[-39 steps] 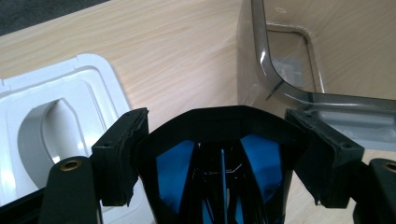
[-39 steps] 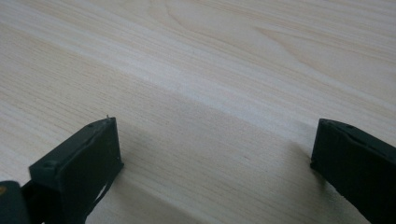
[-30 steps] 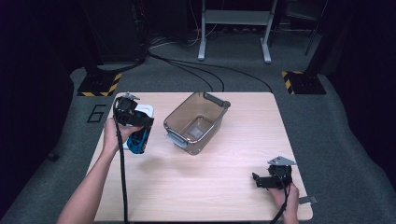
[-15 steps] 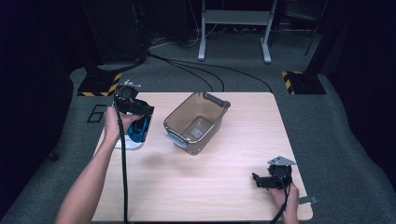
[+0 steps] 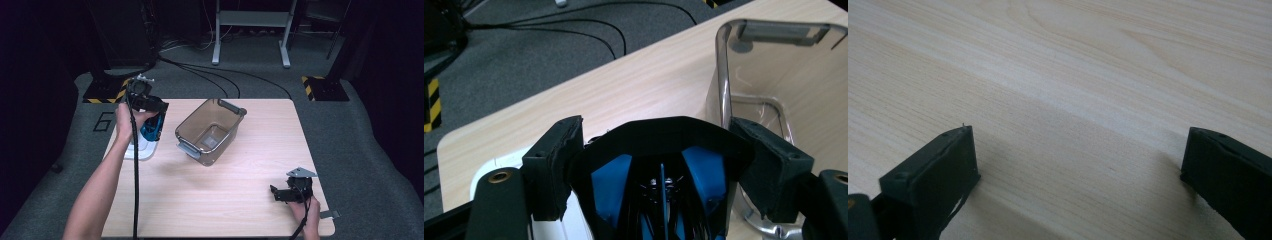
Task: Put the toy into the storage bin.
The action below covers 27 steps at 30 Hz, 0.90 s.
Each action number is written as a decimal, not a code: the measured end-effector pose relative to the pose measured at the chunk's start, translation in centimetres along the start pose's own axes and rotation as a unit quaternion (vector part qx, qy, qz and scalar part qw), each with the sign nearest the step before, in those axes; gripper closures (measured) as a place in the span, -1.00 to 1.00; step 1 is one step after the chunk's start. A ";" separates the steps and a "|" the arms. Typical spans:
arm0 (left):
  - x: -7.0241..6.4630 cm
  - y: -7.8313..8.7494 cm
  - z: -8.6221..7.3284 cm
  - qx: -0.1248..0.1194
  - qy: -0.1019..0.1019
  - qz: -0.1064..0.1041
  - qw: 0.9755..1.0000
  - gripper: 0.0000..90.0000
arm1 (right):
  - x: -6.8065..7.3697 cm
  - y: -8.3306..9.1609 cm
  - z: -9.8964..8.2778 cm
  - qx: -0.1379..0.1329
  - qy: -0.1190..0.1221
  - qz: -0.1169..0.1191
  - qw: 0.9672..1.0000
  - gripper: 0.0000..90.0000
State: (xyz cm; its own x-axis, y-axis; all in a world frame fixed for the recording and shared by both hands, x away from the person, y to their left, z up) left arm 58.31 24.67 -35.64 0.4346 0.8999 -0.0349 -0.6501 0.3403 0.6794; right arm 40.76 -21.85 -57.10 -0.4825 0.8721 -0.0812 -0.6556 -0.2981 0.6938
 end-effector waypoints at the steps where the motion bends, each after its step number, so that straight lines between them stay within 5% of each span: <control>1: 0.0 -0.1 0.2 -0.002 0.000 0.001 1.000 -0.45 | 0.0 0.0 0.0 0.000 0.000 0.000 1.000 -0.99; 12: -1.8 0.2 3.3 -0.019 -0.011 -0.003 1.000 -0.45 | 0.0 0.0 0.0 0.000 0.000 0.000 1.000 -0.99; 27: -6.4 -0.1 6.6 -0.039 -0.037 -0.027 0.998 -0.45 | 0.0 0.0 0.0 0.000 0.000 0.000 1.000 -0.99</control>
State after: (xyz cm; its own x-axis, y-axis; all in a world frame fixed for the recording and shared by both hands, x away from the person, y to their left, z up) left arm 59.68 17.14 -30.67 0.5123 0.8587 -0.0137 -0.6697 0.4094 0.6195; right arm 40.75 -21.85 -57.10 -0.4827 0.8720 -0.0817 -0.6553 -0.2977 0.6942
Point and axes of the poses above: each handheld gripper's, and its own axes: y roughly backward along the jaws, z roughly out of its top, x roughly to its left, the point moved 6 cm from there along -y, roughly forward along the jaws, and after that the axes turned 6 degrees about y, right-handed, at the moved point
